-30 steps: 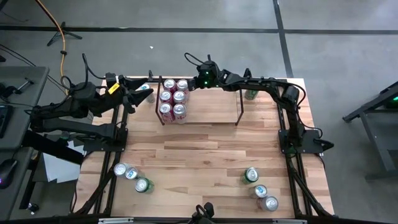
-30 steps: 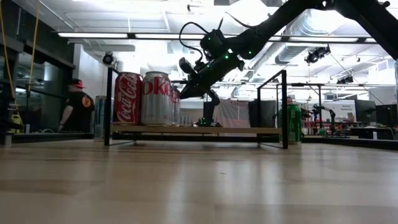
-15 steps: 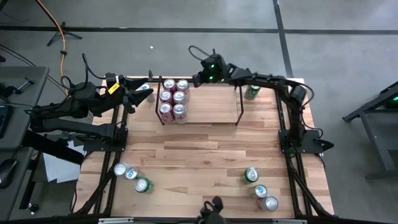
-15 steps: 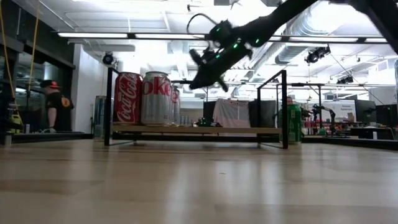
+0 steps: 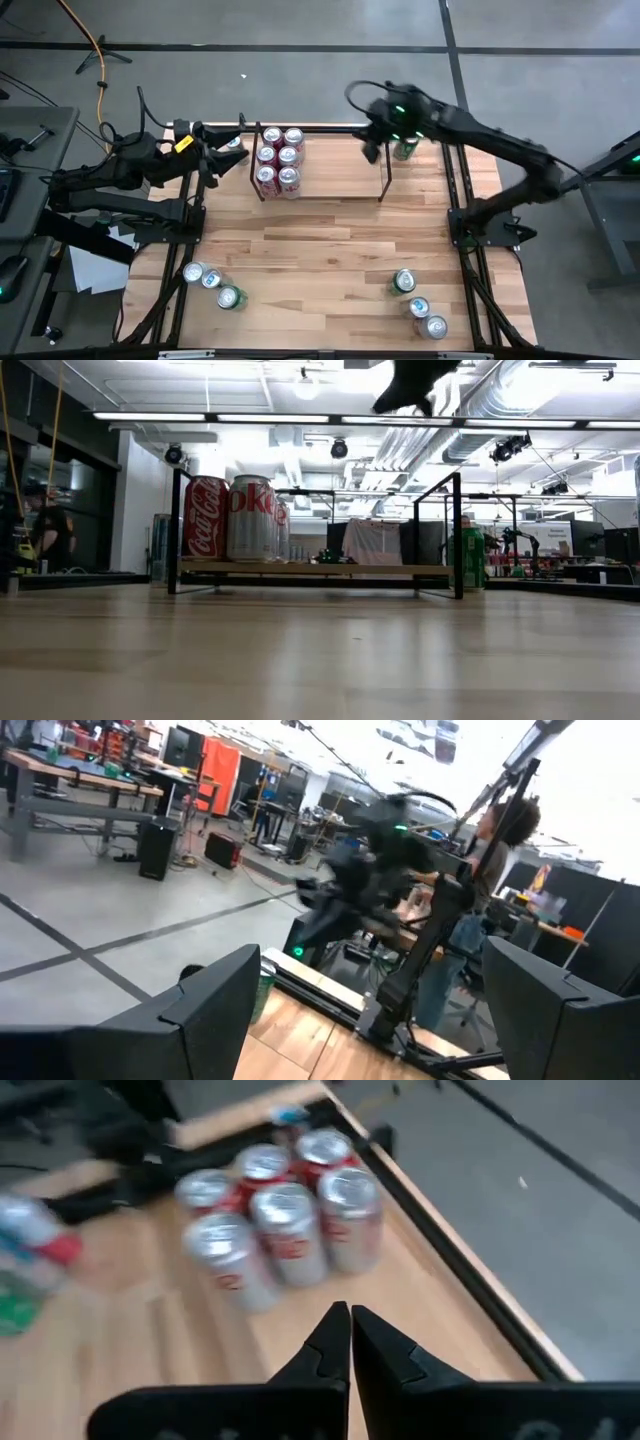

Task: Place canned beverage on shelf
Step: Put the top blue soda can on the shelf

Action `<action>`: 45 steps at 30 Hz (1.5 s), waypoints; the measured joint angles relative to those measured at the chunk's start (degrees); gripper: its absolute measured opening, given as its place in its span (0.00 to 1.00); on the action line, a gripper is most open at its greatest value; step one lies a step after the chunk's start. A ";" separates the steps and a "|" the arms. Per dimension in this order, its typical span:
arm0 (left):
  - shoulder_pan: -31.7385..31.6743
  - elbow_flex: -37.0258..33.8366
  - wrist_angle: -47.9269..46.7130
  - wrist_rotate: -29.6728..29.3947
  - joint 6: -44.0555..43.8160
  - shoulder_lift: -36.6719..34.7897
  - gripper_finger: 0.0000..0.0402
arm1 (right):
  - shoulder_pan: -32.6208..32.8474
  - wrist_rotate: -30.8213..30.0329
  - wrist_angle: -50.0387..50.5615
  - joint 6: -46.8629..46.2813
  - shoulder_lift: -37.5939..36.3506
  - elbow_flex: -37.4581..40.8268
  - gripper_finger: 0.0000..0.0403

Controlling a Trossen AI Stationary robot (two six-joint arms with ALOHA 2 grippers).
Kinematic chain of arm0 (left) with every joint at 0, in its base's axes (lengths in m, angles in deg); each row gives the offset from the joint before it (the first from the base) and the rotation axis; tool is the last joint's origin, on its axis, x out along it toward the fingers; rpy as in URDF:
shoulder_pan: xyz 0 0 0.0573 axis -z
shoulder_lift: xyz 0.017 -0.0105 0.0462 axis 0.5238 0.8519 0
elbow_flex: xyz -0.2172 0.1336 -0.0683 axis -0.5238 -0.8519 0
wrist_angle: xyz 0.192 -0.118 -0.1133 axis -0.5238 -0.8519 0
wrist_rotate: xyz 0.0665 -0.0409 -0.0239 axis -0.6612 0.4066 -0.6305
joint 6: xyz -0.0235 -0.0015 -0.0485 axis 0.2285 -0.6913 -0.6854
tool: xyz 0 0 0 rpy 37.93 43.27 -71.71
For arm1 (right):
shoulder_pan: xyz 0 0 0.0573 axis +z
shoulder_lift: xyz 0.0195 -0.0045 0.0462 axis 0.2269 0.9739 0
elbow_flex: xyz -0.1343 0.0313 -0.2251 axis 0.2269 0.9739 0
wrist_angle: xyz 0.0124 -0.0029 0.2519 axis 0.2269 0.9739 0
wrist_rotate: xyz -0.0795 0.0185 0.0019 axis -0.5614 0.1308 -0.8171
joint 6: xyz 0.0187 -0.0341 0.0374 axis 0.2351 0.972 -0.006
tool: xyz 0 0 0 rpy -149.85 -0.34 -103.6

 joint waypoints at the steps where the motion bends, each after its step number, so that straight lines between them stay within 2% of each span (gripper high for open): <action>1: 0.01 0.00 0.09 0.07 0.28 0.08 0.74 | 1.18 -1.07 -0.93 -1.36 -3.16 2.65 0.00; 4: 0.02 0.00 0.10 0.07 1.07 0.36 0.74 | 4.94 -2.67 -5.58 -8.37 -12.69 12.45 0.00; 8: -0.01 0.00 0.42 0.73 1.83 1.45 0.74 | 11.38 -2.60 -19.45 -17.83 -24.05 25.39 0.00; 13: 0.00 0.00 4.14 5.71 4.74 3.74 0.74 | 16.77 -6.74 -35.37 -22.42 -31.39 34.81 0.00; 18: 0.02 0.02 9.35 9.28 5.68 5.92 0.74 | 18.46 -8.86 -40.25 -20.95 -32.37 36.29 0.00; 24: 0.02 0.02 9.82 11.86 4.09 7.87 0.74 | 18.63 -9.00 -41.58 -19.91 -31.74 35.80 0.00; 29: 0.02 0.02 14.79 17.61 3.19 9.60 0.74 | 18.63 -7.77 -41.59 -20.40 -31.74 35.80 0.00; 34: 0.09 -0.18 13.97 18.08 2.67 10.55 0.74 | 18.63 -7.66 -41.58 -20.37 -31.74 35.75 0.00; 40: 1.62 -9.85 26.75 18.19 -0.94 8.43 0.74 | 18.63 -7.67 -41.39 -19.84 -31.74 35.82 0.00; 43: 1.89 -15.53 33.00 15.46 -4.77 5.76 0.74 | 18.63 -7.66 -41.18 -19.97 -31.63 35.84 0.00; 45: 1.87 -17.32 33.89 12.51 -5.41 3.93 0.74 | 18.63 -7.67 -41.15 -20.18 -31.57 35.84 0.00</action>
